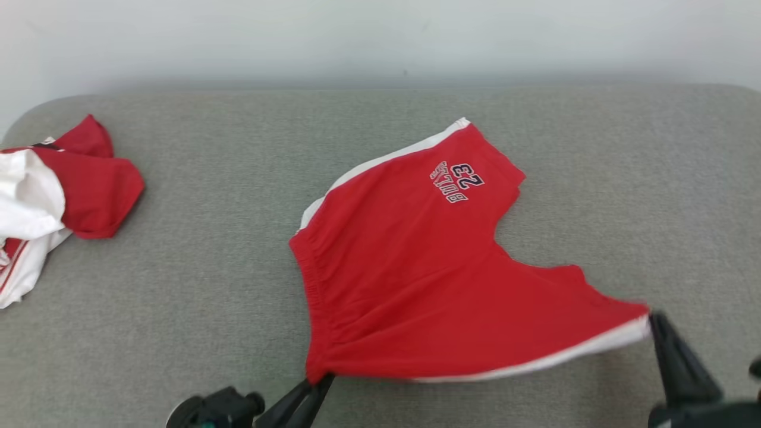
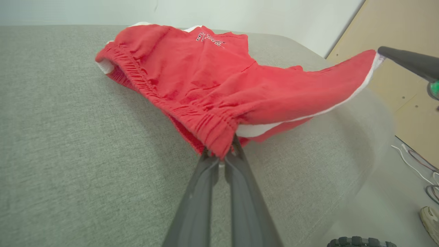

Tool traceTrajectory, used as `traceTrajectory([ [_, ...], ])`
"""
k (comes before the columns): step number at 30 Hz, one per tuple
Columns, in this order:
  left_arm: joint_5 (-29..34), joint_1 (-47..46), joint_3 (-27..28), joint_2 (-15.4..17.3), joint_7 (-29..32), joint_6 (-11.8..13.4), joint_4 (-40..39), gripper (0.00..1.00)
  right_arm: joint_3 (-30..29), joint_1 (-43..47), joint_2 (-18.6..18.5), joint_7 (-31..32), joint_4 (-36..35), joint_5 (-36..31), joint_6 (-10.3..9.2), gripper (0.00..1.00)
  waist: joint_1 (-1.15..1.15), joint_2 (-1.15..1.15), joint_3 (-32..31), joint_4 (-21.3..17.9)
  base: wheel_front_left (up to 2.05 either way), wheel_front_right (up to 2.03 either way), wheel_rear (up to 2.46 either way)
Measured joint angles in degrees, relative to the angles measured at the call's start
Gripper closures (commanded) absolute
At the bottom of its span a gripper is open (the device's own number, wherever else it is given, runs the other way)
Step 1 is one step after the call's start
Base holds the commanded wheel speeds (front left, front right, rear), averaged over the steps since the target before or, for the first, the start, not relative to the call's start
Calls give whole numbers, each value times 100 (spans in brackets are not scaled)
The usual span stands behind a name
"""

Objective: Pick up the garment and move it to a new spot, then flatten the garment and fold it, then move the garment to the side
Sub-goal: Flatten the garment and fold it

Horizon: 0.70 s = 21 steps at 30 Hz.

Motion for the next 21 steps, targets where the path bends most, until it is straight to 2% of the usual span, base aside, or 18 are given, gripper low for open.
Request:
traceTrajectory([
  [5, 46, -491, 65, -119, 75, -55, 22, 100, 196, -1034, -300, 222, 261, -43, 0, 100, 0, 0, 24, 198, 0, 0, 0],
  [11, -23, -1210, 266, -413, 121, -149, 370, 100, 586, -2564, -525, 393, 1061, -192, 0, 100, 1, 1, 297, 393, 0, 0, 0],
  [21, -264, -2327, 332, -1035, 129, -352, 1421, 100, 1034, -5175, -687, 230, 3341, -397, 0, 100, 2, 1, 993, 730, 0, 0, 0],
])
